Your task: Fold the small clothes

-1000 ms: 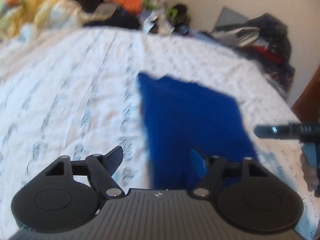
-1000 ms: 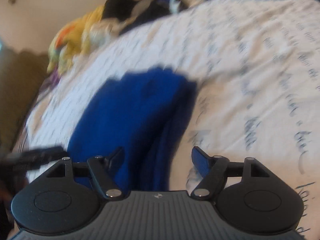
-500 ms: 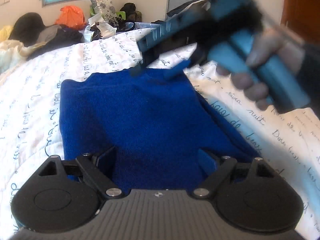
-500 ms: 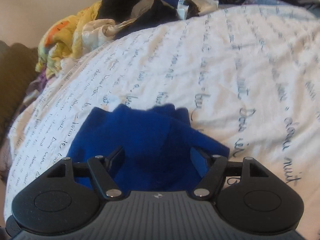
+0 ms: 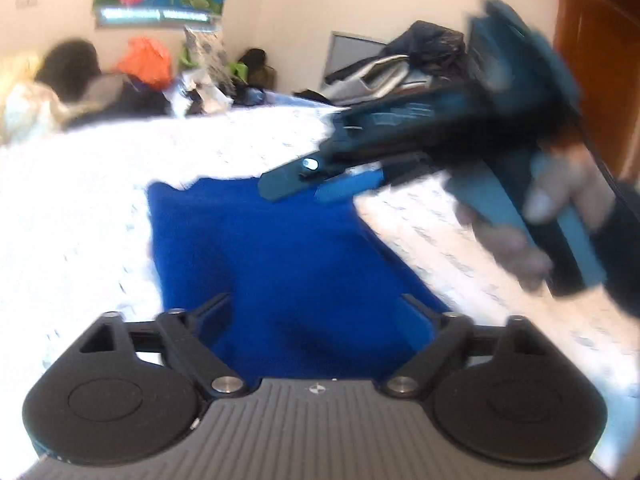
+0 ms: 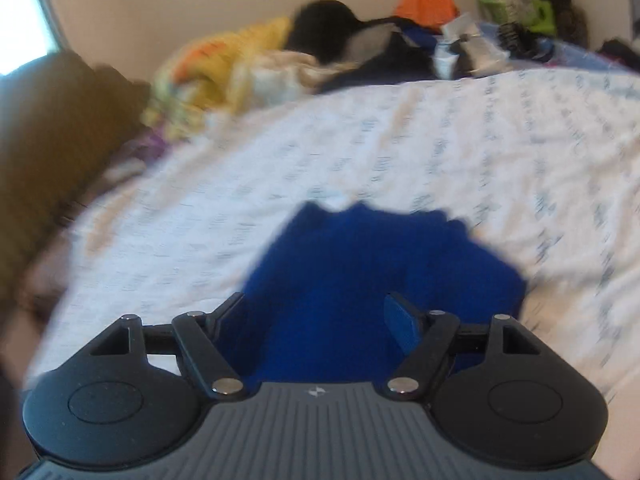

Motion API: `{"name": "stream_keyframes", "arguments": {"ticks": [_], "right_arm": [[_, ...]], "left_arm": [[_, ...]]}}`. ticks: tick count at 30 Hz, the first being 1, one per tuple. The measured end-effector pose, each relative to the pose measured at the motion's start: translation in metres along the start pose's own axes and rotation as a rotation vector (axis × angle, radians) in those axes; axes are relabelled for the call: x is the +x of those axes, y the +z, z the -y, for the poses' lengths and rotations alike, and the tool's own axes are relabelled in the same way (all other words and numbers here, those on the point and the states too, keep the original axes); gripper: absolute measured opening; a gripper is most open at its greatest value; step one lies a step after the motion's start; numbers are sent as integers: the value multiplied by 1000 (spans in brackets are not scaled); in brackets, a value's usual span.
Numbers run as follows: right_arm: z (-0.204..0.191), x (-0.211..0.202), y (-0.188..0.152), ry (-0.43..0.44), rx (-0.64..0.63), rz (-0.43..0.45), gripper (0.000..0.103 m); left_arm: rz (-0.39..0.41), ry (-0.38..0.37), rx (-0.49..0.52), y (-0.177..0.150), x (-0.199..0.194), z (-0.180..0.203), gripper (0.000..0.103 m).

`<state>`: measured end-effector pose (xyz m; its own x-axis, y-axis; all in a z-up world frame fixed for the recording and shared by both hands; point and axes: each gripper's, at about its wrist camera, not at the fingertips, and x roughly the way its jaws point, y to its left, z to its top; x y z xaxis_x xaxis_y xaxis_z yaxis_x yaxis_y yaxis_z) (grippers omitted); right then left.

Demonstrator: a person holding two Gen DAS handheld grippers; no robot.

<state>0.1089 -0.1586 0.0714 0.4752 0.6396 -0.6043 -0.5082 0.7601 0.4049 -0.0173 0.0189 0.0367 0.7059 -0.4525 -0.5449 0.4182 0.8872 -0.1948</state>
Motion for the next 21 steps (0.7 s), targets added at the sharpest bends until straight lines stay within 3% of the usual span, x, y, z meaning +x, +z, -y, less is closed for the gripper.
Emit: {"name": "stream_keyframes", "arguments": {"ticks": [1,2,3,4,6,8,10,11,12,13,14,15,17,18,19,21], "right_arm": [[1,0,-10,47,27,-35,77],[6,7,-23,41,40,-79,76],[15,17,-35,-9,32,-123,75],[23,10,-46,33,-14,-38,71],[34,-3,-50,46,112,-31,70],[18,-25,-51,-26,165,-30,74],[-2,-41,-63,17,104,6,78],[-6,-41,-70,48,95,-5,79],[-5,-33,-79,36,105,-43,79],[1,-23,-86,-14,106,-86,78],[4,-28,-94,2,53,-16,77],[5,-33,-97,-27,59,-11,76],[-6,-54,-99,-115,85,1,78],[-14,-65,-102,-188,63,15,80],[-21,-73,-107,-256,31,37,84],[-33,-79,-123,-361,-34,57,93]], "left_arm": [[-44,-17,-16,-3,7,-3,88],[-106,-18,-34,-8,19,-7,87],[-94,-10,-27,-13,23,-10,84],[-71,15,-8,-15,21,-11,82],[-84,38,-41,-10,12,-13,78],[-39,22,-73,-8,-5,-16,85],[-28,22,-61,-13,-8,-14,99],[-63,39,-59,-16,0,-14,98],[-96,61,-64,-20,9,-16,95],[-81,120,-45,-22,7,-17,93],[-90,157,-37,-21,4,-14,88],[-94,166,-51,-19,-2,-14,82],[-35,179,-100,-23,-29,-11,92],[8,211,-119,-27,-41,-12,103],[38,253,-139,-32,-50,-10,103],[1,301,-165,-41,-49,-8,102]]}}
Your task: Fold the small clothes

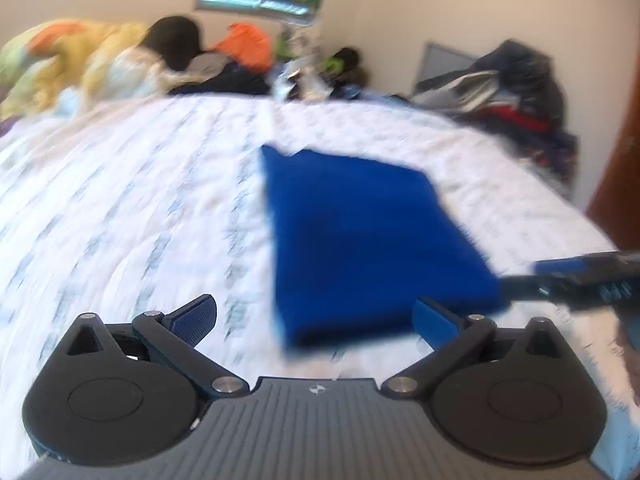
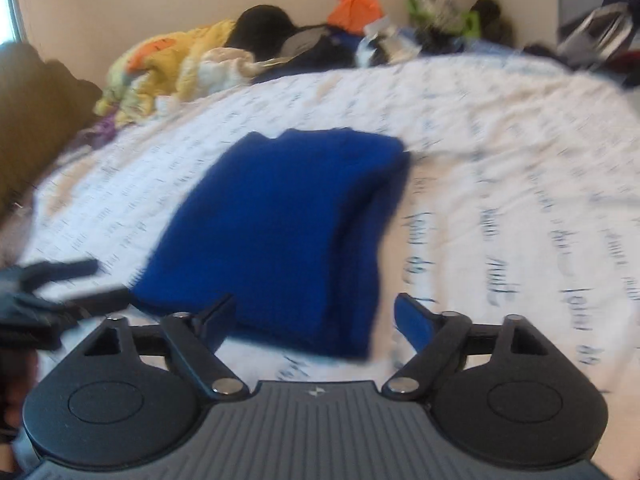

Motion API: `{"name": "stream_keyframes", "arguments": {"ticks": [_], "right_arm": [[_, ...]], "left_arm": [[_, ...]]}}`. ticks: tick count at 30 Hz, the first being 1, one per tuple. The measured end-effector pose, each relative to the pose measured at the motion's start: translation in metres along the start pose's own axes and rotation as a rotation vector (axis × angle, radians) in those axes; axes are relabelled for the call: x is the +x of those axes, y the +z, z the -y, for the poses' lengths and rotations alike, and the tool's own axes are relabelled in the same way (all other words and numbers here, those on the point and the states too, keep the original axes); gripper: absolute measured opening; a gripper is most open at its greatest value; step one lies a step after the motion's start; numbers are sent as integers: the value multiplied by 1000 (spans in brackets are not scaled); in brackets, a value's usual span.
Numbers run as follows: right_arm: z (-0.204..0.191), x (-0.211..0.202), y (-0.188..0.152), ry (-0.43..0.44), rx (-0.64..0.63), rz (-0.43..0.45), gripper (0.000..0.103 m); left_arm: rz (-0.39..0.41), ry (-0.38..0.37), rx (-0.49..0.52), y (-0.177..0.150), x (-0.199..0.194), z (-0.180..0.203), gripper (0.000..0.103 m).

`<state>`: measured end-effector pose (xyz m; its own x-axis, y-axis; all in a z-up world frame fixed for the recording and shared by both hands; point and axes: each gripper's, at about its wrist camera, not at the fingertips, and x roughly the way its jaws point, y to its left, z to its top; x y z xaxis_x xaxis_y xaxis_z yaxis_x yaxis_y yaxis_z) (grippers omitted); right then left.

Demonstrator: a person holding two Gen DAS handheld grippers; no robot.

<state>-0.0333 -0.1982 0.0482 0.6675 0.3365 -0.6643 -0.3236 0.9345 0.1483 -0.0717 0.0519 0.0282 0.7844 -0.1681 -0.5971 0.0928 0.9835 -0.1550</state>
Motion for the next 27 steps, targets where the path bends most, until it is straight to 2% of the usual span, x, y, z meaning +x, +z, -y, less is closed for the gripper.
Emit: {"name": "stream_keyframes", "arguments": {"ticks": [3,4,5,6,7,10,18,27], "right_arm": [[-15,11,-23,-107,-64,-48,95],[-18,16,-29,-121,-59,-71,95],[-18,20,-37,-134,-43,-94,97],[-23,19,-43,-165,-54,-57,103],[-25,19,-46,-181,-44,-52,103],[-26,19,-45,-200,9,-51,103],[-27,24,-46,-227,14,2,103],[-25,23,-47,-220,8,11,103]], "left_arm": [[-63,41,-42,-15,12,2,102],[-30,74,-15,-21,10,7,103],[-30,103,10,-24,13,11,103],[-31,128,52,-26,16,17,103],[-45,146,90,-25,20,20,103],[-40,143,82,-27,22,17,103],[-37,147,85,-29,21,18,103],[-37,146,84,-29,21,18,103]]}}
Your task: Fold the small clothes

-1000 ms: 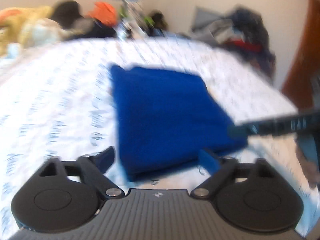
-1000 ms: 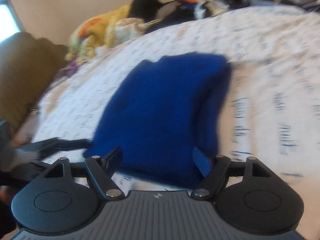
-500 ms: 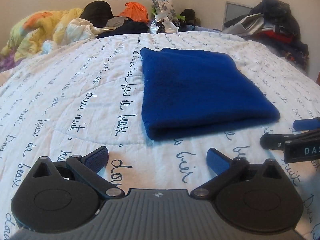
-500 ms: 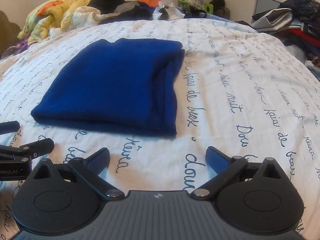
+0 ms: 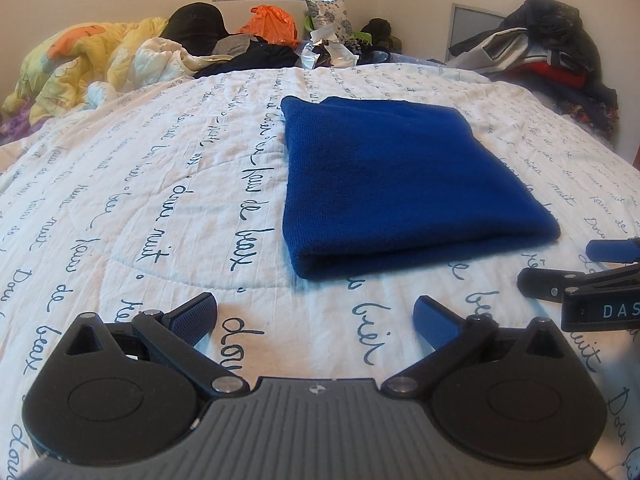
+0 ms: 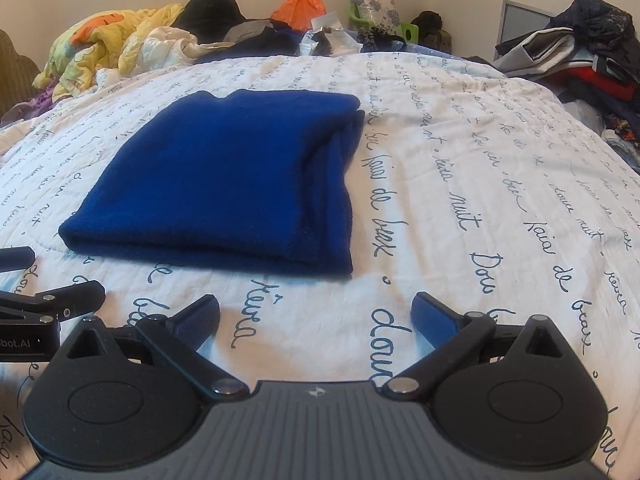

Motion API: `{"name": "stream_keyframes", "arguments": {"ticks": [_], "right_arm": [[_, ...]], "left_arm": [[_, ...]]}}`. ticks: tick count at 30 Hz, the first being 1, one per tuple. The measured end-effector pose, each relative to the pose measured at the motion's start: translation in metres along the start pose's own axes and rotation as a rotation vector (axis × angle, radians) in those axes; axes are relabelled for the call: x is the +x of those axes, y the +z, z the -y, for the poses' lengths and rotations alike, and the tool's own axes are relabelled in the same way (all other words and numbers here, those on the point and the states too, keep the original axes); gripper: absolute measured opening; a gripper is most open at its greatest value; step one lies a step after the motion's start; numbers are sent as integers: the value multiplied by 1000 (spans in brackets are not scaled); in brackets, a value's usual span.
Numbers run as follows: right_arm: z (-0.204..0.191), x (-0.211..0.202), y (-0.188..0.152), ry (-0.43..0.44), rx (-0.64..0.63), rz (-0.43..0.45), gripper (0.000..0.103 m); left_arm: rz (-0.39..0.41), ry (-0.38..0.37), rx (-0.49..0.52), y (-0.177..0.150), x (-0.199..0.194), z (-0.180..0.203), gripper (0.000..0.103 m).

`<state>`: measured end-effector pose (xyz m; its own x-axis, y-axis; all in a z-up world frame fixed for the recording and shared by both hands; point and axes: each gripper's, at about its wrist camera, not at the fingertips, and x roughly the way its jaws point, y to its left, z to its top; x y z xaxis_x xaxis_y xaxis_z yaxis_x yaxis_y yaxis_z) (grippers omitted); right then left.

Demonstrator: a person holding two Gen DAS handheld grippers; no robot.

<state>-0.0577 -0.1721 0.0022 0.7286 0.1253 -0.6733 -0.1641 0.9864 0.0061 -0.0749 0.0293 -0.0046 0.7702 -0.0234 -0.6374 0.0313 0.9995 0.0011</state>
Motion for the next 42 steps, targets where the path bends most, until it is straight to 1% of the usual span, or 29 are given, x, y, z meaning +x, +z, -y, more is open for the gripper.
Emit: {"name": "stream_keyframes", "arguments": {"ticks": [8,42], "right_arm": [[2,-1,-4,9,-6,30,103],[2,-3,-7,4,-4,42,103]], "left_arm": [[-1,4,-2,1,1,1,103],[6,13,-10,0,-2,6,103]]}}
